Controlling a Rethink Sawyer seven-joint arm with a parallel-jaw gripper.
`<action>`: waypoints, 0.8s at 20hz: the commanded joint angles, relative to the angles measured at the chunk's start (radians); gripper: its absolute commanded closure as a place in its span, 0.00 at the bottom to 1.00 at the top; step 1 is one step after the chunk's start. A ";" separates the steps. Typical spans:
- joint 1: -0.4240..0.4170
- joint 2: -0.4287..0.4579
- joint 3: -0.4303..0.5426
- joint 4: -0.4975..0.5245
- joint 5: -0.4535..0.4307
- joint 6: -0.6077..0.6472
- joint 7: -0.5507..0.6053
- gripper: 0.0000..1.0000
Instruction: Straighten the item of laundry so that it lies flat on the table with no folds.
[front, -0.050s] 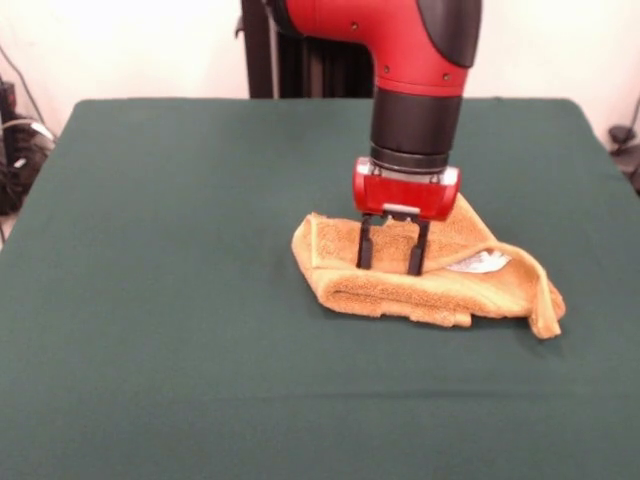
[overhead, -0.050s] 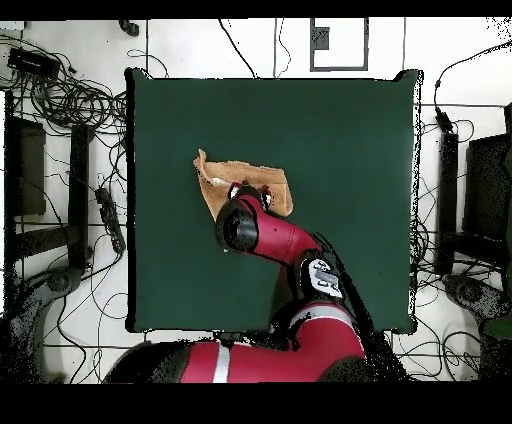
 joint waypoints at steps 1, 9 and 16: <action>-0.070 0.194 0.211 -0.082 -0.068 0.073 0.088 0.00; -0.042 0.185 0.174 -0.087 -0.070 0.068 0.132 1.00; -0.024 0.179 0.156 -0.089 -0.056 0.083 0.137 1.00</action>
